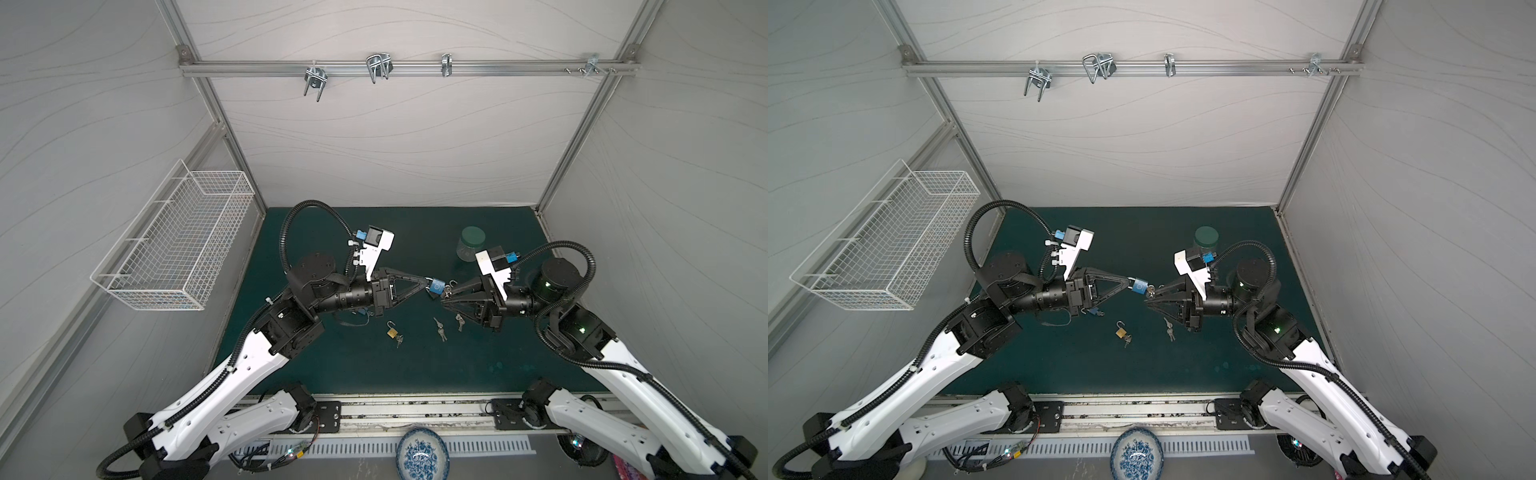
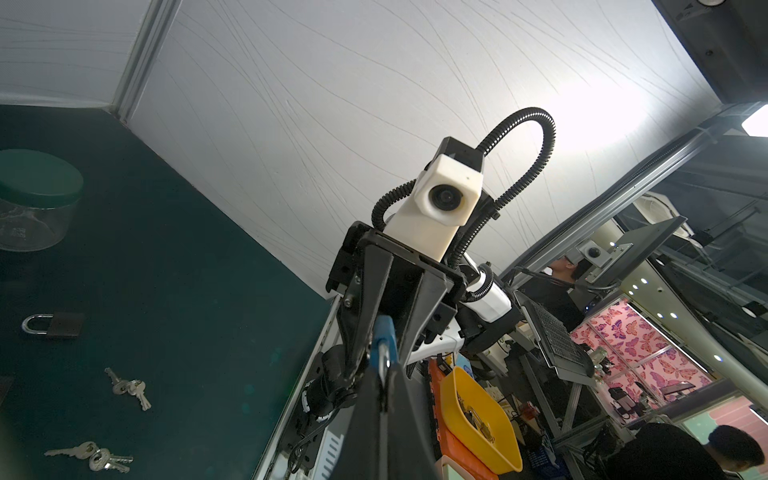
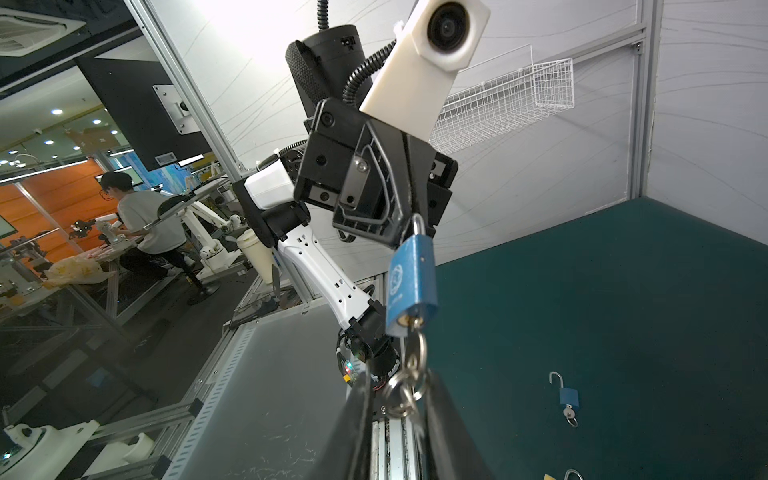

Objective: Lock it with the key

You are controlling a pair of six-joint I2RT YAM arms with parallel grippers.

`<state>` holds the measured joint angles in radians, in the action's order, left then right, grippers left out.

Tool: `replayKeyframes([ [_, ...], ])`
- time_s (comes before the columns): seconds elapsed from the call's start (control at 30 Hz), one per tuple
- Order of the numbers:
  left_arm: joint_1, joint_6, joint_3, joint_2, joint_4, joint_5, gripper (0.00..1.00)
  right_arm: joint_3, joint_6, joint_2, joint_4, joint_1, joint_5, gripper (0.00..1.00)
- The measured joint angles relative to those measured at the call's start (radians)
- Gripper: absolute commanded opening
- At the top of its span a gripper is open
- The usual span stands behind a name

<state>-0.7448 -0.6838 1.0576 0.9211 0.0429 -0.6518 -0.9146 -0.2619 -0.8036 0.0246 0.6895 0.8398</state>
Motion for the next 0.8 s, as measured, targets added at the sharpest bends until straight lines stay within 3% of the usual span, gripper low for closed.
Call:
replayKeyframes([
  [0.23, 0.012, -0.001, 0.000, 0.000, 0.001, 0.000, 0.00, 0.000, 0.008, 0.000, 0.012, 0.000, -0.006, 0.01],
  [0.8, 0.073, -0.012, -0.011, -0.033, 0.003, -0.021, 0.00, -0.001, 0.102, 0.073, 0.161, 0.000, -0.135, 0.00],
])
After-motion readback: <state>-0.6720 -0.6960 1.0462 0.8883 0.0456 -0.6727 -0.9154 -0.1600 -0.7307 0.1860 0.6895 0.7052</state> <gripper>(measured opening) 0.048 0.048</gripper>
